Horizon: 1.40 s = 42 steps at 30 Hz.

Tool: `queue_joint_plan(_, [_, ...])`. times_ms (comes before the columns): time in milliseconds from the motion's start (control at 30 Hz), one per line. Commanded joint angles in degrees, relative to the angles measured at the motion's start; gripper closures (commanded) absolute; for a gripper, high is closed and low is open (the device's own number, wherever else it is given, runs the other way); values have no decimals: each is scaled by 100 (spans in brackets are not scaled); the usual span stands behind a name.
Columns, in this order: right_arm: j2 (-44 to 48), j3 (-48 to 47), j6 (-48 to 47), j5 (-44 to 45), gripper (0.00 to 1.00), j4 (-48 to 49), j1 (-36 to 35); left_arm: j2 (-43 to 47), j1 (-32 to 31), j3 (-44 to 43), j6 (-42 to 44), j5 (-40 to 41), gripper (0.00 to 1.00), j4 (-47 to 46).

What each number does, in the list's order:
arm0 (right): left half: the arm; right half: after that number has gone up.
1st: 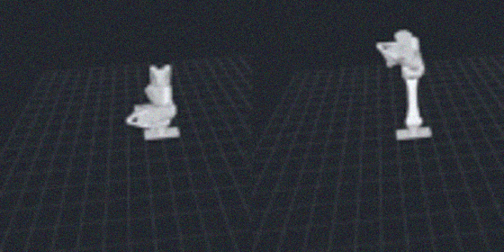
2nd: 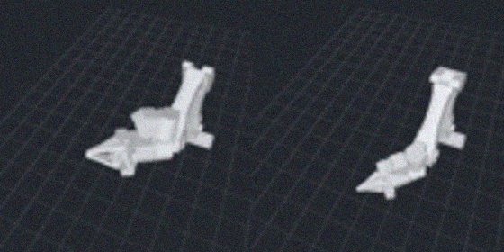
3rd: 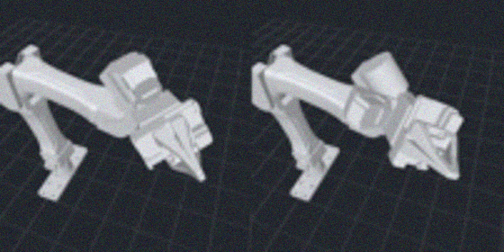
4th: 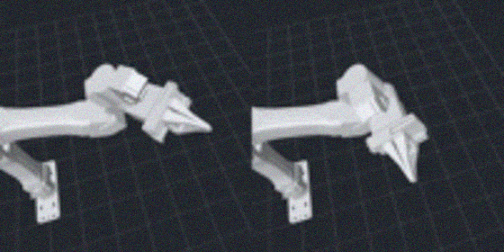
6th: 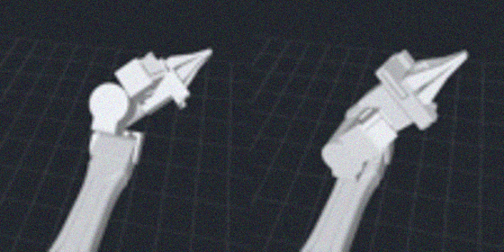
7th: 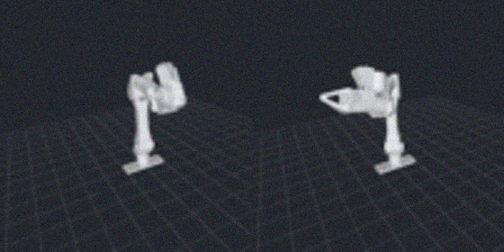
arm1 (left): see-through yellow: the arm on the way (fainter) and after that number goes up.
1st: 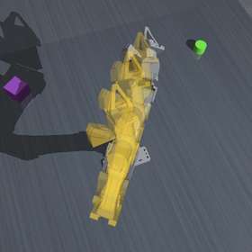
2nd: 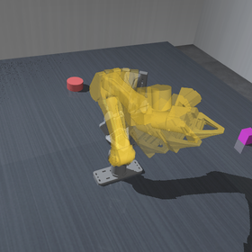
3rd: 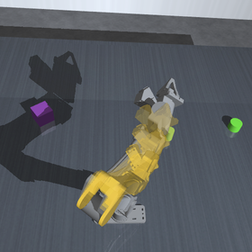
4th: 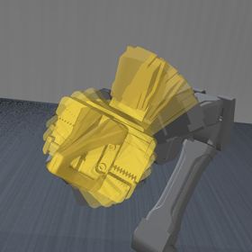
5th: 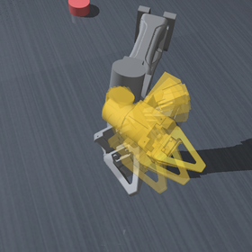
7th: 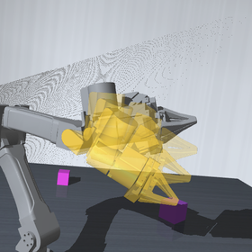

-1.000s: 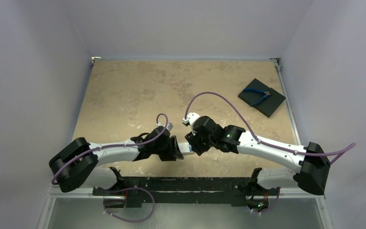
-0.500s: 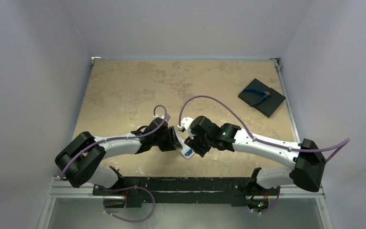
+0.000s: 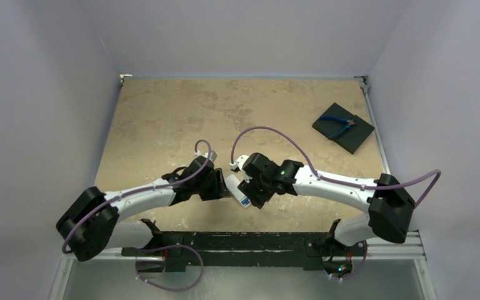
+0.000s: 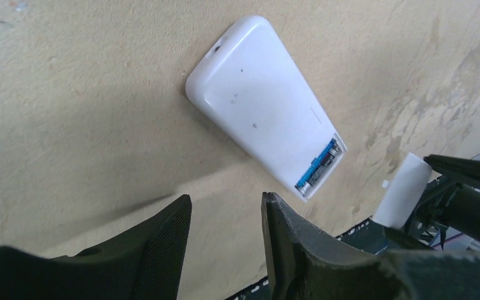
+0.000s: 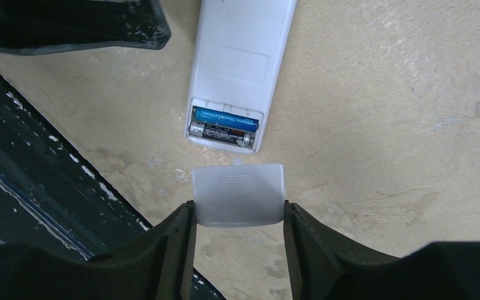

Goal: Load the batteries into the remote control

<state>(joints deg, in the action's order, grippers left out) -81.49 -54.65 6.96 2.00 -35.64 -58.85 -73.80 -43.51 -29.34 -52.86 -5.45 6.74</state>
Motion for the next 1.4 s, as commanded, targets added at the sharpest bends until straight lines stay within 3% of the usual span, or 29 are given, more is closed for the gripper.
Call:
queue_joint_plan(0, [-70,-298,457,44,79,-17,14,814,41,-170,278,295,54,921])
queue_joint_plan(333, [-353,-412,862,55,79,-9,5,2413,44,-1263,807,823,44,2881])
queue_joint_plan(633, [-749,-568,1384,304,82,-87,-130,2948,49,-2429,1696,1523,37,3956])
queue_joint_plan(933, [-992,-768,1645,494,82,-73,-267,3264,49,-2446,2180,1817,20,3887])
queue_joint_plan(1367, [-1235,-880,1659,555,82,-159,-267,3535,46,-2133,2185,1521,19,3466])
